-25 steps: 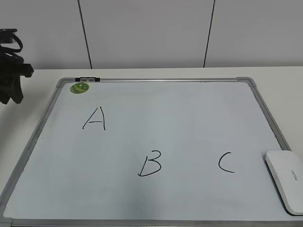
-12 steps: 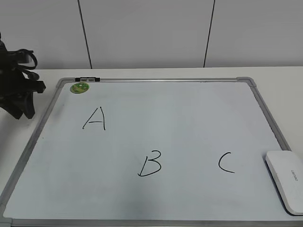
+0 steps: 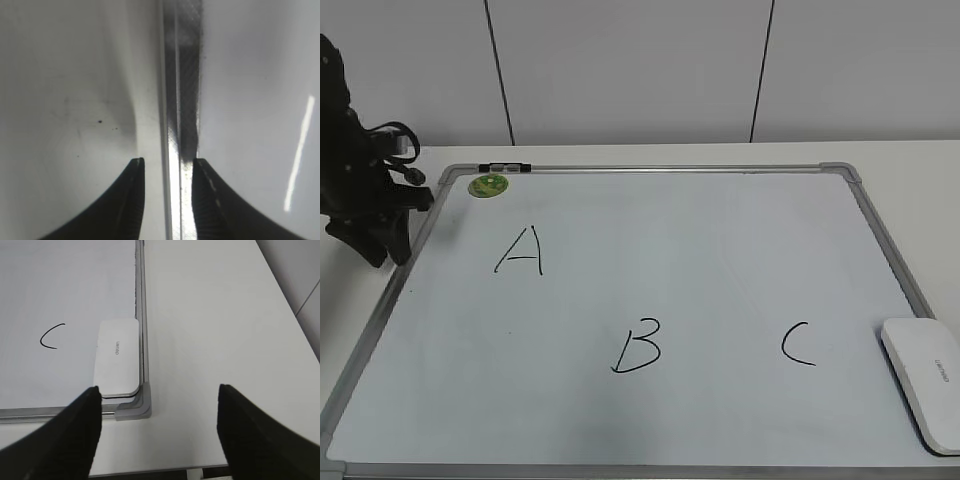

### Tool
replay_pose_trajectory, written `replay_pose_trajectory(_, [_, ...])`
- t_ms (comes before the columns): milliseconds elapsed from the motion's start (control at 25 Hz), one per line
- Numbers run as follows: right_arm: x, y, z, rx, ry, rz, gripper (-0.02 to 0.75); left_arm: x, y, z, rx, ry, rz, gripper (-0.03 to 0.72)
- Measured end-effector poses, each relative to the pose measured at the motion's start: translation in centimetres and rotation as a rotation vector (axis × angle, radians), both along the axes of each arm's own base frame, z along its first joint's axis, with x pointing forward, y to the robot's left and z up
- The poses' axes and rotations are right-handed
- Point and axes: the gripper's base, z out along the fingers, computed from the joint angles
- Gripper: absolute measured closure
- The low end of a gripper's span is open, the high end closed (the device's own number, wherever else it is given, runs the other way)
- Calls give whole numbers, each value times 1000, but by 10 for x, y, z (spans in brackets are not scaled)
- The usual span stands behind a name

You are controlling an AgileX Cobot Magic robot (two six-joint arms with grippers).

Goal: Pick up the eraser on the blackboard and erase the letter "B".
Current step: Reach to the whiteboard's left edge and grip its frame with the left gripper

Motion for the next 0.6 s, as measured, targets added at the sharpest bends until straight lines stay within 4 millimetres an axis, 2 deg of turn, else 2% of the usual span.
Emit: replay_pose_trajectory(600, [0,0,0,0,0,0,203,1,0,-11,-1,25,1,447])
